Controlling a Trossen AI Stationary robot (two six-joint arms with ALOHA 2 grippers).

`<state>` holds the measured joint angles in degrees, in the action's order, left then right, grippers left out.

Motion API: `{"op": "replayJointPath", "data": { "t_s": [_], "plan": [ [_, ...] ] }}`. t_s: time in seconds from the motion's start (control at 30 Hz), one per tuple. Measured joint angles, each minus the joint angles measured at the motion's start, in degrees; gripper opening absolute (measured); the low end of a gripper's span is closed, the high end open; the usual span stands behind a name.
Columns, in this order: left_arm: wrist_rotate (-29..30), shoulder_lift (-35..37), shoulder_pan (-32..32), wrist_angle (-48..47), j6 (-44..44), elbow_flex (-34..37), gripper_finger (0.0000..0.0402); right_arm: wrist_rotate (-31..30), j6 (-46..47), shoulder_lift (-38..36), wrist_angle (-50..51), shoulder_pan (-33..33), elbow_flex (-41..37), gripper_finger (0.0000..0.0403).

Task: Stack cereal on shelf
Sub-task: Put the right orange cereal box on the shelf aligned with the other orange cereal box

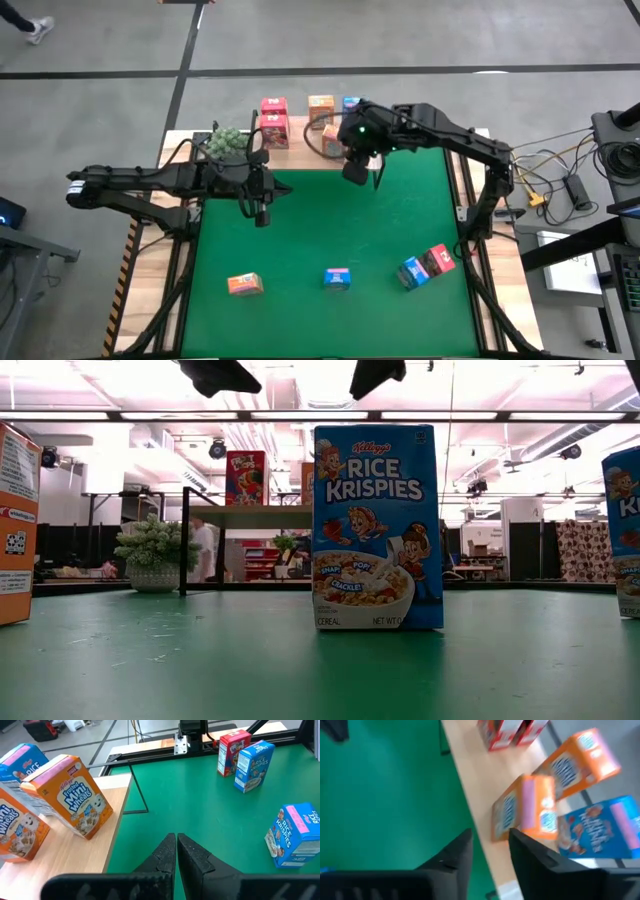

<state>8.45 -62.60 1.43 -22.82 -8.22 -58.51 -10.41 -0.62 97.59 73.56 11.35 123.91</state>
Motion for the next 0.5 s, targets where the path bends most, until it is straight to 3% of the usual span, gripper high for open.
{"op": "replayJointPath", "data": {
  "t_s": [0.23,0.5],
  "plan": [
    [-0.1,0.6,0.0,0.6,0.2,1.9,0.0,-0.1,3.5,-4.2,-3.3,-1.5,-13.5,0.0019],
    [-0.1,0.3,0.0,0.6,0.3,2.0,0.0,-7.1,4.8,-12.6,-21.1,-0.8,-34.7,0.0009]
  ]
}}
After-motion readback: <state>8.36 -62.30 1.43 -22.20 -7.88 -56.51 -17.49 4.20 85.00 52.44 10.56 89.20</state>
